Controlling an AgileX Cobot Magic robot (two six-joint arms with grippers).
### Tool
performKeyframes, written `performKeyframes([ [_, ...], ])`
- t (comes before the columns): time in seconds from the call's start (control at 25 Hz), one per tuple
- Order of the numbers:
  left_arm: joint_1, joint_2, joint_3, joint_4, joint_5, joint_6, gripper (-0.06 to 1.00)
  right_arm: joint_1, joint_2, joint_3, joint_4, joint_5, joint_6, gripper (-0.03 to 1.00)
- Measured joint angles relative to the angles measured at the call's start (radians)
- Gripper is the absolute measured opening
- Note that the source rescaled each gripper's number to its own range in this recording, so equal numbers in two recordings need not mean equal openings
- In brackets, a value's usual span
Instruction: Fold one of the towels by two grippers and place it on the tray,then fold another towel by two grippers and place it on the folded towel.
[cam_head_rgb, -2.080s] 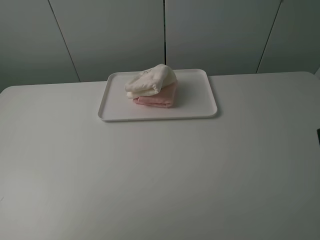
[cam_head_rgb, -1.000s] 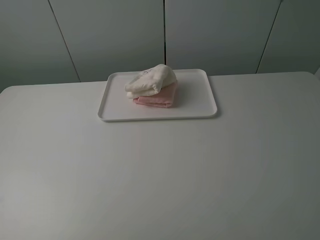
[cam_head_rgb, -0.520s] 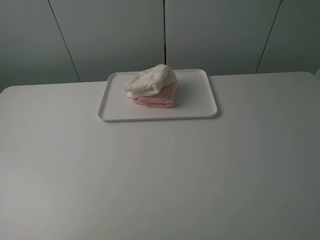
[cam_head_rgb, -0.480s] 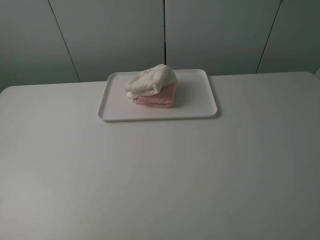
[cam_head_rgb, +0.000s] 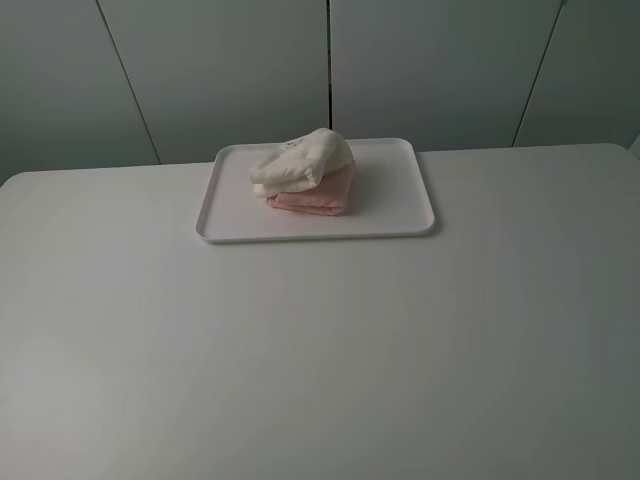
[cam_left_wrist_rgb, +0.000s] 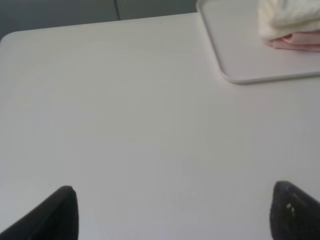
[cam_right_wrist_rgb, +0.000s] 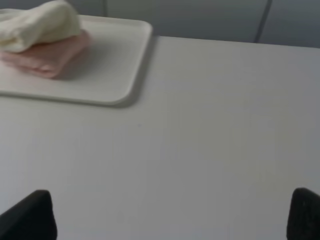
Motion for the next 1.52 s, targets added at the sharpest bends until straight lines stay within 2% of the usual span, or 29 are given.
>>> performKeyframes([
  [0.16,0.075,0.0,0.0,0.0,0.0,0.0,0.99,-0.046,0.0,0.0,0.002,0.0,0.0,1.0],
  [1.2,0.08,0.0,0.0,0.0,0.0,0.0,0.99,-0.05,0.0,0.0,0.004,-0.001,-0.002,1.0],
  [1.52,0.119,0.0,0.0,0.0,0.0,0.0,0.99,0.03,0.0,0.0,0.004,-0.001,-0.017,1.0],
])
